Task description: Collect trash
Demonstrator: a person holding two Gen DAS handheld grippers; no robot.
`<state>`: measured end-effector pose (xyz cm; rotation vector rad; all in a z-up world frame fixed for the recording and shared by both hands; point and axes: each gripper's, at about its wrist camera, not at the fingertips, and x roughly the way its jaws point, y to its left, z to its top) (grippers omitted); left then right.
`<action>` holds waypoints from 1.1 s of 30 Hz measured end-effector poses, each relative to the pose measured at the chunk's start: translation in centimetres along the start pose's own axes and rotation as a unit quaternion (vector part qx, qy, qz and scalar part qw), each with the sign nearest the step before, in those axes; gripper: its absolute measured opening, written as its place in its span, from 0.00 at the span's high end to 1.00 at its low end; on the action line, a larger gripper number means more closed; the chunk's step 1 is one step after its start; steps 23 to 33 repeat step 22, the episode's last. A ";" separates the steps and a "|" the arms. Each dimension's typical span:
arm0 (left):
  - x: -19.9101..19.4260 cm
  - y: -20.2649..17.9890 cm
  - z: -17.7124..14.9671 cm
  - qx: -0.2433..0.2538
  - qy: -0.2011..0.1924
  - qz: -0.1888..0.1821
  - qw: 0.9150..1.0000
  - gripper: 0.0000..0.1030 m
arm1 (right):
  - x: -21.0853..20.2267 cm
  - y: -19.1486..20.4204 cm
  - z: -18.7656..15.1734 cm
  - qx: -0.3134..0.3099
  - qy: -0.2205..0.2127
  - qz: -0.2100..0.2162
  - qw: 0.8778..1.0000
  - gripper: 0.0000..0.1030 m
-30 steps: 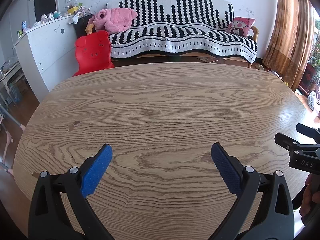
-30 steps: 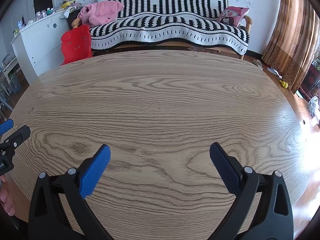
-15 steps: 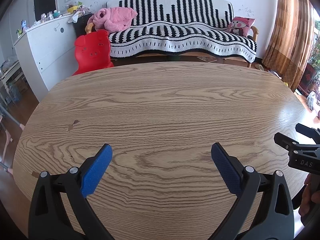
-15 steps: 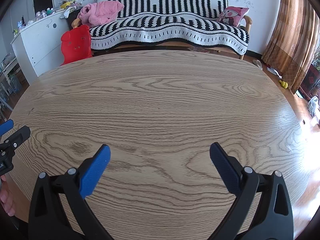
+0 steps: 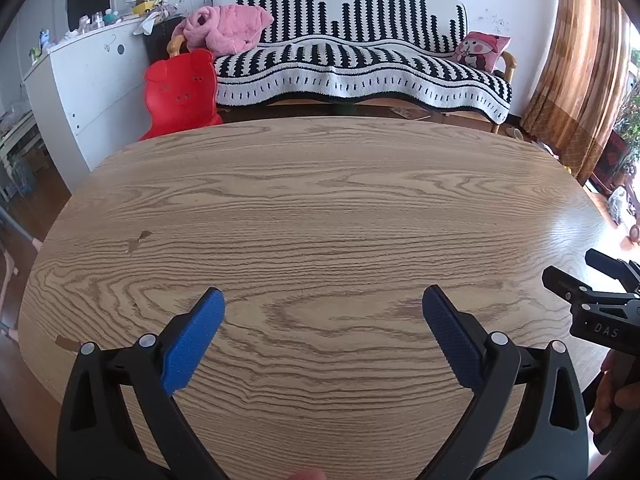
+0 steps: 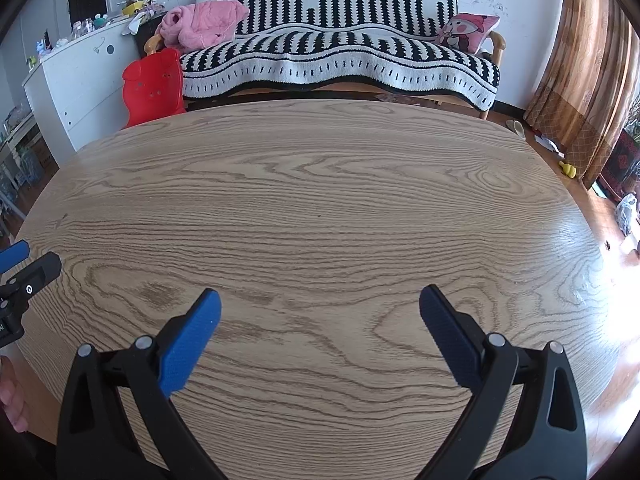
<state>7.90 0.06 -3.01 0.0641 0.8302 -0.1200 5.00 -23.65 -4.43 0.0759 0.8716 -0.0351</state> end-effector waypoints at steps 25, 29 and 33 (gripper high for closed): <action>-0.1 0.2 0.1 0.000 0.001 0.012 1.000 0.07 | 0.3 -0.5 0.0 0.006 0.003 -0.004 1.000 0.07; -0.1 0.2 0.1 0.000 0.001 0.012 1.000 0.07 | 0.3 -0.5 0.0 0.006 0.003 -0.004 1.000 0.07; -0.1 0.2 0.1 0.000 0.001 0.012 1.000 0.07 | 0.3 -0.5 0.0 0.006 0.003 -0.004 1.000 0.07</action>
